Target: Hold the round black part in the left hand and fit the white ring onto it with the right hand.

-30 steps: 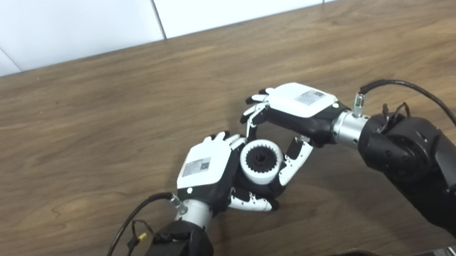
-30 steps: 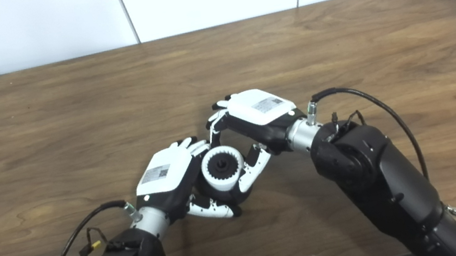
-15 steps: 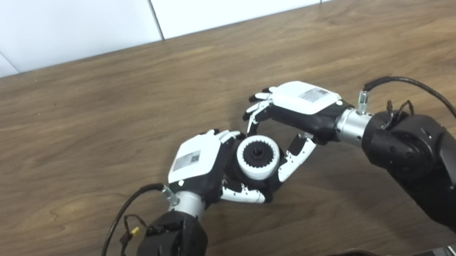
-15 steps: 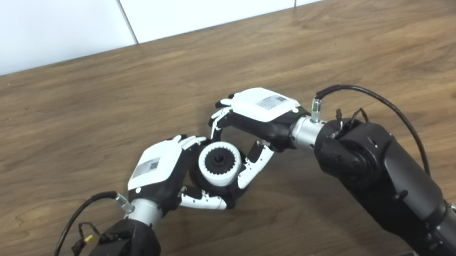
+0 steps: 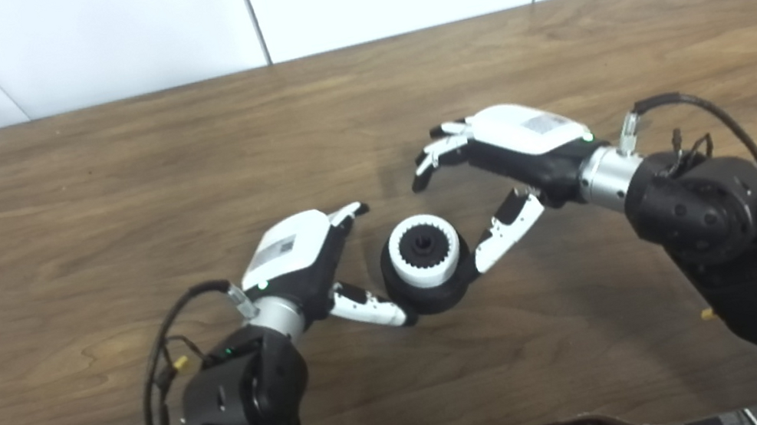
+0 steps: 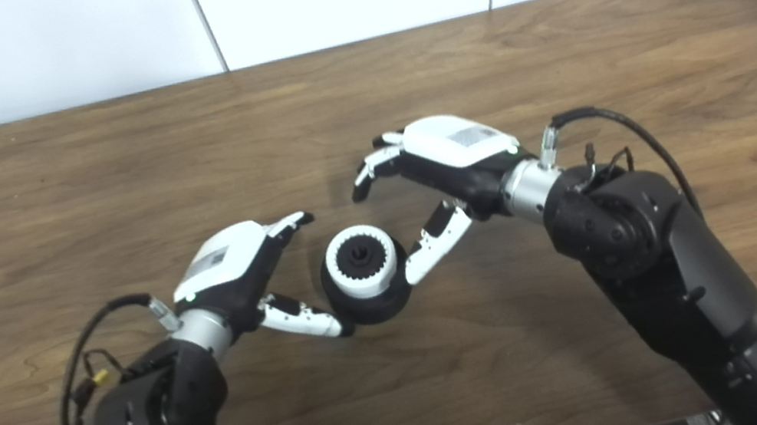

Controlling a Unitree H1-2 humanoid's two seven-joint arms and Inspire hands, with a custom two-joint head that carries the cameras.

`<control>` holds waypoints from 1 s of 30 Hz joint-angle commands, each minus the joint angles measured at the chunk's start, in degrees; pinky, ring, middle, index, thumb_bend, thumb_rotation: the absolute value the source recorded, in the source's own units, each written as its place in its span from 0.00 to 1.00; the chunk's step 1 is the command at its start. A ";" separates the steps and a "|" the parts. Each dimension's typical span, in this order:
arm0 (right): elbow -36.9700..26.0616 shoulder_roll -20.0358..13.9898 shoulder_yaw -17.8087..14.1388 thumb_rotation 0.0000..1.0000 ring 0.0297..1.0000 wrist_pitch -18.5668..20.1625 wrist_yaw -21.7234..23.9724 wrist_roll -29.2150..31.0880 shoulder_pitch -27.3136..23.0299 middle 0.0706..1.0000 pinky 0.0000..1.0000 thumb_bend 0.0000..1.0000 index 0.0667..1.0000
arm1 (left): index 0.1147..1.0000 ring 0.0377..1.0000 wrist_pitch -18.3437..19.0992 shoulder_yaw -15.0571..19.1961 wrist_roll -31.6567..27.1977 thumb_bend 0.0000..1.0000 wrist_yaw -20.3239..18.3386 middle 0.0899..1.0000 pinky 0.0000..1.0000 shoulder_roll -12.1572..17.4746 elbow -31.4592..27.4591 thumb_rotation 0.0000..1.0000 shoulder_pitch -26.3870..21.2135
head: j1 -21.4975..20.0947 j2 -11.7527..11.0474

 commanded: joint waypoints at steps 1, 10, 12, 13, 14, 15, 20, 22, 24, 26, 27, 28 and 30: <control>-2.64 -1.41 -1.19 0.46 0.97 1.28 0.55 0.12 -2.61 0.87 1.00 1.00 0.74 | 0.93 0.96 0.07 1.41 0.93 1.00 -2.71 0.94 1.00 0.51 -3.19 0.32 -2.70 | -0.05 -0.03; -3.75 -2.48 -2.76 0.44 0.99 3.98 0.87 0.89 -2.88 0.89 1.00 1.00 0.79 | 0.93 0.96 -0.02 7.33 -4.29 1.00 -5.06 0.94 1.00 3.24 -4.37 0.32 -3.98 | -0.12 -1.24; -3.77 -2.55 -3.77 0.45 0.99 4.55 0.30 2.25 -2.29 0.89 1.00 1.00 0.80 | 0.92 0.96 0.26 9.79 -10.00 1.00 -2.30 0.94 0.99 3.23 -4.49 0.31 -3.40 | -0.05 -1.70; -3.83 -2.33 -4.58 0.45 0.98 5.23 -0.02 3.27 -1.88 0.90 1.00 1.00 0.81 | 0.91 0.94 0.08 11.11 -13.26 1.00 -0.43 0.92 0.94 3.21 -4.49 0.28 -2.96 | -0.04 -2.03; -3.88 -2.15 -5.12 0.45 0.98 5.70 -0.22 3.95 -1.61 0.90 1.00 1.00 0.81 | 0.90 0.92 -0.12 11.88 -15.49 1.00 0.95 0.91 0.88 3.28 -4.45 0.27 -2.66 | -0.04 -2.03; -3.97 -1.64 -6.61 0.45 0.98 6.81 -0.61 5.89 -0.97 0.90 0.99 1.00 0.81 | 0.89 0.91 -0.82 13.30 -19.38 1.00 3.26 0.91 0.84 3.28 -4.44 0.27 -2.18 | -0.08 -2.41; -3.84 0.43 -12.05 0.54 0.95 8.78 -3.76 13.47 2.20 0.93 0.89 0.91 0.91 | 0.87 0.90 -3.18 16.77 -32.13 0.88 12.69 0.90 0.82 3.75 -3.72 0.35 -0.32 | -0.29 -3.39; -3.64 2.17 -14.31 0.62 0.94 8.92 -5.87 15.48 4.02 0.94 0.86 0.83 0.94 | 0.86 0.91 -4.95 17.98 -36.67 0.75 17.86 0.91 0.84 2.66 -2.84 0.38 0.51 | -0.52 -3.78; -3.67 4.79 -16.95 0.68 0.93 8.95 -7.88 17.47 6.07 0.95 0.85 0.74 0.96 | 0.87 0.91 -6.00 18.92 -40.42 0.66 22.46 0.93 0.84 1.73 -1.91 0.41 1.17 | -0.61 -3.98; -4.07 7.75 -19.59 0.76 0.93 8.97 -9.85 19.08 8.05 0.96 0.84 0.62 0.98 | 0.92 0.93 -5.93 19.75 -43.62 0.57 25.28 0.97 0.87 1.43 -1.20 0.50 1.45 | -0.64 -4.10; -4.36 9.37 -21.00 0.80 0.95 8.98 -10.80 19.38 8.97 0.98 0.87 0.59 0.99 | 0.95 0.95 -5.59 20.02 -44.77 0.54 26.19 0.98 0.88 1.75 -0.94 0.58 1.45 | -0.76 -4.22; -4.60 10.78 -22.38 0.84 0.96 8.99 -11.70 19.79 9.78 0.98 0.90 0.57 0.99 | 0.96 0.96 -4.99 20.25 -45.80 0.51 26.81 0.99 0.90 2.13 -0.79 0.66 1.41 | -0.89 -4.21; -5.12 13.47 -25.62 0.88 0.99 9.00 -13.44 21.05 11.27 1.00 0.97 0.55 0.99 | 0.99 0.99 -4.52 20.81 -48.20 0.45 27.95 1.00 0.94 3.23 -0.36 0.79 1.50 | -1.00 -4.39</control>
